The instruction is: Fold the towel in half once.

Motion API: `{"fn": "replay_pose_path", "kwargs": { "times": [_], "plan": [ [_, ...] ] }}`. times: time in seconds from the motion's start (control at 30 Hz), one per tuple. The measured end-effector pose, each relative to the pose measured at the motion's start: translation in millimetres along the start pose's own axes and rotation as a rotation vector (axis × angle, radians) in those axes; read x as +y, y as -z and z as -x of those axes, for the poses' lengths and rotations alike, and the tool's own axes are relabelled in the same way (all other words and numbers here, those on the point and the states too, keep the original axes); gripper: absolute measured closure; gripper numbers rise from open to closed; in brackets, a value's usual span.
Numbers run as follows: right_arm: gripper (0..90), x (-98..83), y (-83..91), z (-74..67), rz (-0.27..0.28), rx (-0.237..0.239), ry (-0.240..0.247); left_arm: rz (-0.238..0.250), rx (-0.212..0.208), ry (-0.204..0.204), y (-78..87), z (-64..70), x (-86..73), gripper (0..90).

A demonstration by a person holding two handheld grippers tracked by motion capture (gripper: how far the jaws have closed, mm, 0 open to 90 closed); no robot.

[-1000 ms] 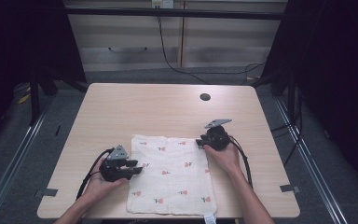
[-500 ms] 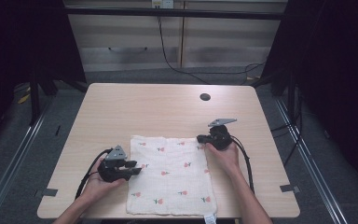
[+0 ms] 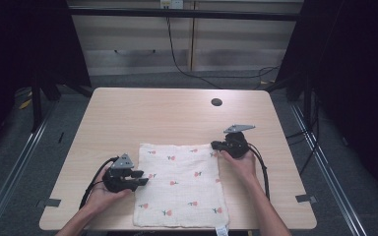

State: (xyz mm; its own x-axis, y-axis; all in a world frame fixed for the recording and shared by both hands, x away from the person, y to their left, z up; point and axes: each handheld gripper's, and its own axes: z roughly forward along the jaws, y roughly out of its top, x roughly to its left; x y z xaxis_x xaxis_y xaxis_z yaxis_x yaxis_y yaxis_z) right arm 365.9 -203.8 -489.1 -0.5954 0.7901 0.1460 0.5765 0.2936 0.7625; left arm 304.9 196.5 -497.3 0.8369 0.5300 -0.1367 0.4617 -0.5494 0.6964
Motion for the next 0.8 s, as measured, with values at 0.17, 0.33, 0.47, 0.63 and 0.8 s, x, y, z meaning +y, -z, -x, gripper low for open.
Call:
{"fn": "replay_pose_path", "kwargs": {
  "times": [0.17, 0.33, 0.47, 0.63, 0.8],
  "plan": [
    [86.1, -0.1, 1.8, -1.2, -0.014, 0.014, 0.009, 0.029, -0.051, 0.048, 5.3, -7.3, 5.6, 54.8],
    [86.1, -2.2, 2.5, 0.0, -0.028, 0.011, 0.010, 0.077, 0.006, 0.058, 13.9, -17.7, 18.7, 54.3],
    [86.2, -2.5, 4.4, 0.3, -0.032, 0.008, 0.013, 0.075, 0.066, 0.073, 19.6, -37.0, 37.1, 52.4],
    [86.2, -3.8, 8.5, 1.3, -0.022, 0.007, 0.005, 0.097, 0.097, 0.131, 15.2, -60.4, 50.1, 53.0],
    [86.2, -7.4, 3.0, 2.0, -0.018, 0.017, -0.007, 0.095, 0.127, 0.173, -2.0, -80.0, 53.2, 54.1]
  ]
}}
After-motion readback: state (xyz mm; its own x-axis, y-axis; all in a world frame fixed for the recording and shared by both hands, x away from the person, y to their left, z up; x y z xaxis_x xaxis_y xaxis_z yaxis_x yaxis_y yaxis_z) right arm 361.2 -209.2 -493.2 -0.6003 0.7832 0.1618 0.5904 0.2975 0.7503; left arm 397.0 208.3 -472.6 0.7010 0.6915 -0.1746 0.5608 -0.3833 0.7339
